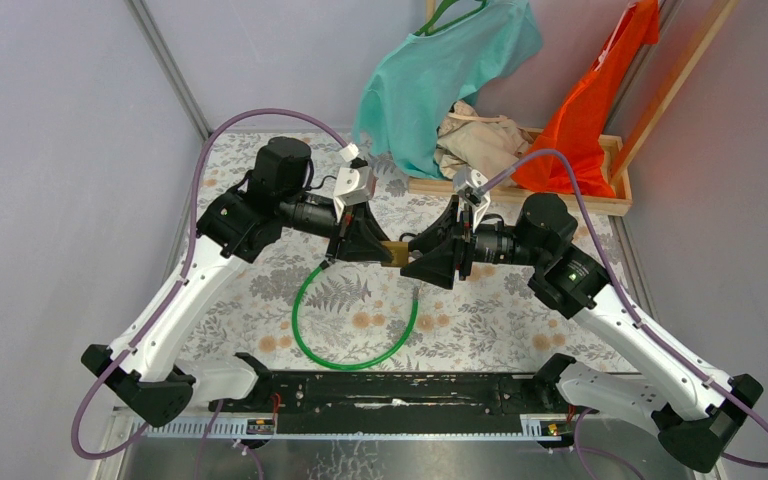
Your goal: Unlock with the key
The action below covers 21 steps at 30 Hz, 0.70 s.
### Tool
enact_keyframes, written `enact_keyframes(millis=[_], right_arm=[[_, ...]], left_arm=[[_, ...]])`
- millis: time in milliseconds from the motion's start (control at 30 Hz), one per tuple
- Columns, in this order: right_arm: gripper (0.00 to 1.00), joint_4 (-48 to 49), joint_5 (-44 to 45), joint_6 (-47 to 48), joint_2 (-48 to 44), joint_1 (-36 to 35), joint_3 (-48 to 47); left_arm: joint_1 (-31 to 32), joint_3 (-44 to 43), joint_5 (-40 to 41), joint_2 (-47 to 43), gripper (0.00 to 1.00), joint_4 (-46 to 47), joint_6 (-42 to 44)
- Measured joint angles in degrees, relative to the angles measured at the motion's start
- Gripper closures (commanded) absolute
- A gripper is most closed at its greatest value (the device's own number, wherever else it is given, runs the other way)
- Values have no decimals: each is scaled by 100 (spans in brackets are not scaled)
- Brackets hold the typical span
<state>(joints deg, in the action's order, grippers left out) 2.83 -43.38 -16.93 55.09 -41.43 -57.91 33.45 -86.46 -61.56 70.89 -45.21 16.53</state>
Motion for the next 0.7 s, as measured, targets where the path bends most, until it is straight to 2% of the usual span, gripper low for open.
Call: enact_keyframes(millis=[167, 300, 400, 533, 700], right_arm=[[20, -125, 46, 74, -7, -22, 0], [19, -254, 87, 160, -50, -22, 0], [23, -400, 184, 269, -116, -22, -7], [38, -640, 260, 448, -133, -22, -50], [41, -901, 313, 573, -131, -22, -177]], left_arm=[[-42, 4, -15, -2, 100, 409, -197], [-149, 4, -63, -2, 100, 514, -330], [-223, 4, -120, -2, 100, 544, -428], [-337, 35, -240, -2, 100, 560, -522], [-483, 76, -468, 26, 100, 553, -601]])
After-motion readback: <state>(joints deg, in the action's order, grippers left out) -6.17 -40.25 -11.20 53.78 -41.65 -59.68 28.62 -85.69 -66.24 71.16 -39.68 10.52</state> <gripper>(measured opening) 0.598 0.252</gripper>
